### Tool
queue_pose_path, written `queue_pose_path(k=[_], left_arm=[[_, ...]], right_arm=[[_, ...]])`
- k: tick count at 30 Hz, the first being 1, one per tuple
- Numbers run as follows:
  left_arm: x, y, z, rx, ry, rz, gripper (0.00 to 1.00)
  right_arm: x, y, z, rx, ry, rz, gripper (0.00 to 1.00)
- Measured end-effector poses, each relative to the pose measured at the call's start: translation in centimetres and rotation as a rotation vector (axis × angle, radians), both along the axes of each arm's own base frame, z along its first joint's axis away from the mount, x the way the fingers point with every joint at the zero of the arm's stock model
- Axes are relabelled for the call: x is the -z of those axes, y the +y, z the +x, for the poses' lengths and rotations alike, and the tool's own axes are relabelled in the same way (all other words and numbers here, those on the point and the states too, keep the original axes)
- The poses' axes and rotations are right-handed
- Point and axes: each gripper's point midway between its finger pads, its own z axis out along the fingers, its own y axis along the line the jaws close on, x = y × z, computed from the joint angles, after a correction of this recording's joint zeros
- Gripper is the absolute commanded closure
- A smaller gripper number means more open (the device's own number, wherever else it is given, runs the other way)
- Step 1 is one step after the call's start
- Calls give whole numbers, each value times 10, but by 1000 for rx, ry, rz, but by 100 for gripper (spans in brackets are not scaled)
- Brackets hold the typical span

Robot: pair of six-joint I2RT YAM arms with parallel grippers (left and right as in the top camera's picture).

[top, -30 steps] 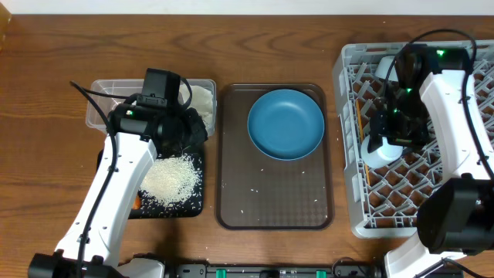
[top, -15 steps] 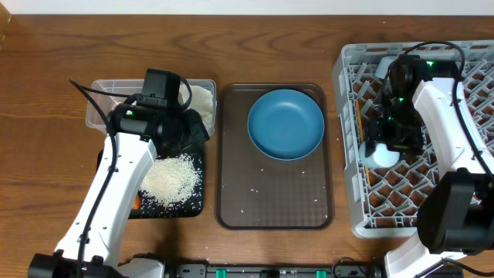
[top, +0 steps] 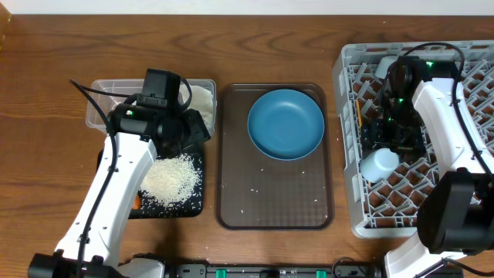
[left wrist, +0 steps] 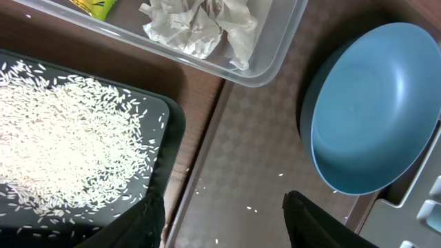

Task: Sort waste into correct bins and load items into the dishwasher rack
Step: 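Carry the light-blue cup with the right gripper into the dish rack and release, then reach the right gripper to the blue plate and grasp its rim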

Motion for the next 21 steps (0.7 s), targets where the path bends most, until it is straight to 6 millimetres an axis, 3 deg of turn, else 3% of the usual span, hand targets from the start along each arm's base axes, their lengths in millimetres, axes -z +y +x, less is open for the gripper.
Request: queue_pose_path(k=[3,6,10,13,17,21], left_arm=[[0,1,0,1,0,5,41],[1,6,0,-8,-2,33,41],[1,12,4,-22,-17,67,39],[-1,18,15,-36,-61,87,35],[-6,40,31,-89,-126,140,20],[-9,74,40,-181,-152,217,13]], right_arm=[[-7,6,5,-22,-20,41,21],[-32,22,21,-57,-94,142,21],[-77,54,54,-138,-281,279,21],[-99,91,62,-248,-379,349,22],[-106,146,65,-394,-453,405,23],[-90,197,65,-504,-507,398,23]])
